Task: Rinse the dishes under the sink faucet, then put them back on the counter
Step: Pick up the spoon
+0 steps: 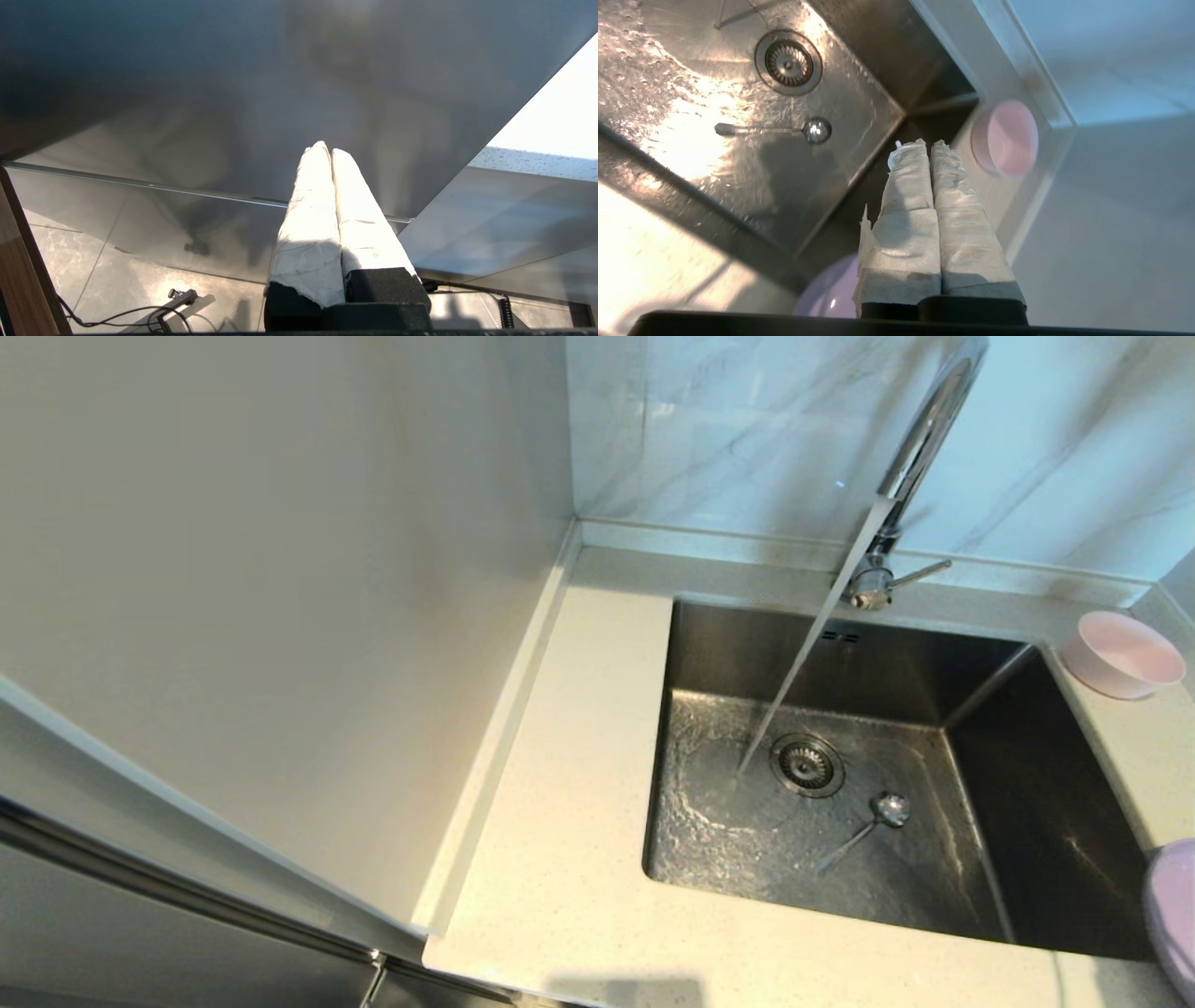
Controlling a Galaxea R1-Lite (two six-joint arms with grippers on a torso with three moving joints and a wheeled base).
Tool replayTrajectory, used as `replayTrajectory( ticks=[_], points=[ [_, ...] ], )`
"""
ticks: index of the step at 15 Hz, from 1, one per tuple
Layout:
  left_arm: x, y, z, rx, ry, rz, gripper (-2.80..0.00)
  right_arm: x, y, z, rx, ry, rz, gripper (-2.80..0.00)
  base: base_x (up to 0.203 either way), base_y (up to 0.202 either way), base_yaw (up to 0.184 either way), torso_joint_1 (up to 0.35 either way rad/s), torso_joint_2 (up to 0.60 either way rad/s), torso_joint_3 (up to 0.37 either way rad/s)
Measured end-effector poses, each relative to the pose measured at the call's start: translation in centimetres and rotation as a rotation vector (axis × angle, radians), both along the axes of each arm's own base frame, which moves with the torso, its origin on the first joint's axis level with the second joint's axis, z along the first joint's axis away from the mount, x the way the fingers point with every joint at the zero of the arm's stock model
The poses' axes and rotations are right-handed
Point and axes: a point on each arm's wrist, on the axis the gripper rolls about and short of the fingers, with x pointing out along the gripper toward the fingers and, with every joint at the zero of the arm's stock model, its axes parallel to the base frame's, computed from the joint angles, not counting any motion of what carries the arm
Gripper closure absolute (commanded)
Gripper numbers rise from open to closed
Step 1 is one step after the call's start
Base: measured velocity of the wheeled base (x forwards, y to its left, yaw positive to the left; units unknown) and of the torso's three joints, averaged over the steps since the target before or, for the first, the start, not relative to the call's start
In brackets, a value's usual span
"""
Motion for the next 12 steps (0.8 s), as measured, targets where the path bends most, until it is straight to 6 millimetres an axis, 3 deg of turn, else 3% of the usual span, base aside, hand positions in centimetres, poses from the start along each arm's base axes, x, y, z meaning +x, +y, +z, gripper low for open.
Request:
replayTrajectory(
  ticks=[3,6,9,12],
  points=[
    [0.0,0.0,0.0,0.000,0.000,-0.001,0.00,-3.2,0.1,2.1,0.075,0.108,-0.096,0.00,0.000,0.000,0.000,0.000,0.00,0.000],
    [0.0,0.0,0.0,0.000,0.000,-0.001,0.00,-5.4,0.2,2.2,0.122,0.275,-0.170,0.00,0.000,0.000,0.000,0.000,0.00,0.000],
    [0.0,0.0,0.0,0.000,0.000,0.000,0.00,-5.2,0.2,2.0,0.135,0.395,-0.183,0.00,0.000,0.000,0.000,0.000,0.00,0.000],
    [0.0,0.0,0.0,0.000,0.000,0.000,0.00,-3.2,0.1,1.5,0.156,0.484,-0.149,0.00,0.000,0.000,0.000,0.000,0.00,0.000]
  ],
)
